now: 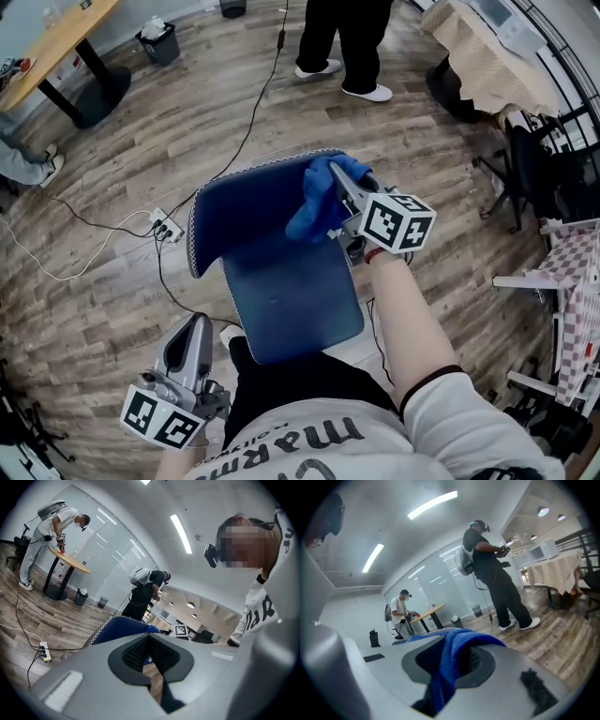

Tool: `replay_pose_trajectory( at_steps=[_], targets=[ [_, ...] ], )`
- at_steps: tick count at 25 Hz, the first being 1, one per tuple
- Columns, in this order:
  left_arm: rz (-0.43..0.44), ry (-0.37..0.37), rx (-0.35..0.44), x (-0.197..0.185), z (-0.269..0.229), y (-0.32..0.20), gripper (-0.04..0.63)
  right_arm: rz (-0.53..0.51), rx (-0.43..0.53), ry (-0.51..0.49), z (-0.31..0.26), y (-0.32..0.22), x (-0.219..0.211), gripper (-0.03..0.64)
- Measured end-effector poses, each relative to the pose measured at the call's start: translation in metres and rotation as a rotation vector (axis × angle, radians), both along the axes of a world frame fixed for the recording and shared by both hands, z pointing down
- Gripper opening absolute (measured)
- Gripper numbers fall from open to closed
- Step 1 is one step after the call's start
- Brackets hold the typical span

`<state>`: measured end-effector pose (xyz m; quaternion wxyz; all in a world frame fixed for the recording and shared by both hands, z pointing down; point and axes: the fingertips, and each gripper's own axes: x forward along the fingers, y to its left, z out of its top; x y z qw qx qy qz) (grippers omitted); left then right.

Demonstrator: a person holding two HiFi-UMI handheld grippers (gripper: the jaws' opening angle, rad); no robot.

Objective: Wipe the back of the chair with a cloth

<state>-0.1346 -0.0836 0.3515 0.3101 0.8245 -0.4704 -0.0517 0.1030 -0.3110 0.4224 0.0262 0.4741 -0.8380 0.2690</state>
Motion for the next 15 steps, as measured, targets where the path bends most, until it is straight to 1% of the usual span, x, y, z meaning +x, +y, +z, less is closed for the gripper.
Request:
replay_pose_trajectory(
  at_steps=[4, 8, 10, 12, 15],
  targets=[
    [0.004, -0.013, -0.007, 0.011, -0.004, 0.005, 0.006, 0.120, -0.020, -0.070, 0.010, -0.001, 0.048, 0.067],
    [-0.001, -0.034, -0.012, 0.008, -0.008, 0.006, 0.006, 0.208, -0.044, -0.127, 0.022, 0.000, 0.074, 0.067],
    [-0.011, -0.038, -0.011, 0.003, -0.009, 0.005, 0.006, 0.222, -0.038, -0.128, 0.022, -0.001, 0.076, 0.067],
    [-0.021, -0.040, -0.011, -0.001, -0.009, 0.005, 0.006, 0.229, -0.026, -0.103, 0.019, 0.002, 0.070, 0.067],
    [-0.032, -0.038, -0.017, -0.005, -0.006, 0.005, 0.006, 0.195, 0.040, -0.028, 0.006, 0.011, 0.038, 0.066]
  ],
)
